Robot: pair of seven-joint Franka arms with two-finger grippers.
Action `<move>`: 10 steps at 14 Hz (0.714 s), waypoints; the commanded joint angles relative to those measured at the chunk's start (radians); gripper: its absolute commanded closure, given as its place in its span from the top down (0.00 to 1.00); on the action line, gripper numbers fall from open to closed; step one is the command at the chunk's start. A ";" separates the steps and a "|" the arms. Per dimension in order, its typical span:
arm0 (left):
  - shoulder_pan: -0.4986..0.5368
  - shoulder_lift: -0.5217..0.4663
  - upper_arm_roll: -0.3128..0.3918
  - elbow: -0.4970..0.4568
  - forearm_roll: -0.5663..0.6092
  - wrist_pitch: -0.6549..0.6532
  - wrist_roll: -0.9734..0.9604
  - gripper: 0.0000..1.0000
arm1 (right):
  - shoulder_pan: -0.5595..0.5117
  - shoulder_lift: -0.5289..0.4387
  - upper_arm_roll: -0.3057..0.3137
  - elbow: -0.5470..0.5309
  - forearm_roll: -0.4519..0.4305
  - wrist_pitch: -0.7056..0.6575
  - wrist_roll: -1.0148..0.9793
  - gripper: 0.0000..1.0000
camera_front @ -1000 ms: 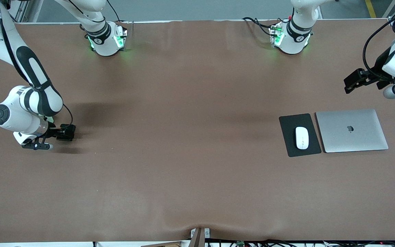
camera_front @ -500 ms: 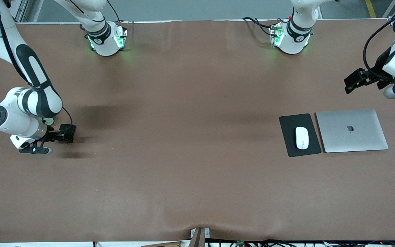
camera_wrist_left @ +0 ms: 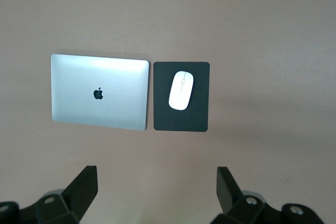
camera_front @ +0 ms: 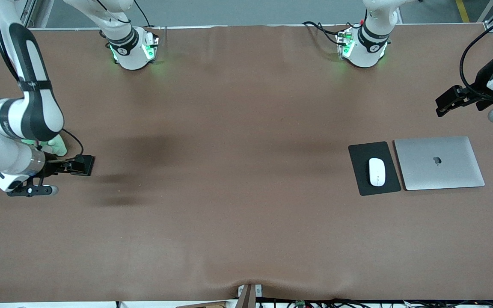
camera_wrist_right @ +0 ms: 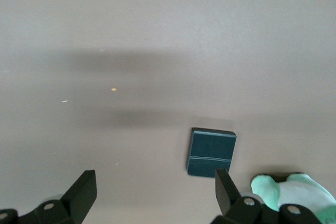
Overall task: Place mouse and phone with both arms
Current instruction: 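Open the right gripper to release the phone and lift away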
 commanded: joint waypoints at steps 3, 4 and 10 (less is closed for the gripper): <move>0.009 -0.016 -0.003 0.009 -0.024 -0.032 -0.003 1.00 | 0.093 -0.175 -0.013 0.040 0.068 -0.180 0.023 1.00; 0.009 -0.019 -0.001 0.009 -0.023 -0.033 -0.004 1.00 | 0.117 -0.198 -0.036 0.069 0.077 -0.226 0.023 1.00; 0.009 -0.022 -0.001 0.029 -0.023 -0.053 0.008 1.00 | 0.192 -0.225 -0.094 0.354 0.079 -0.602 0.097 1.00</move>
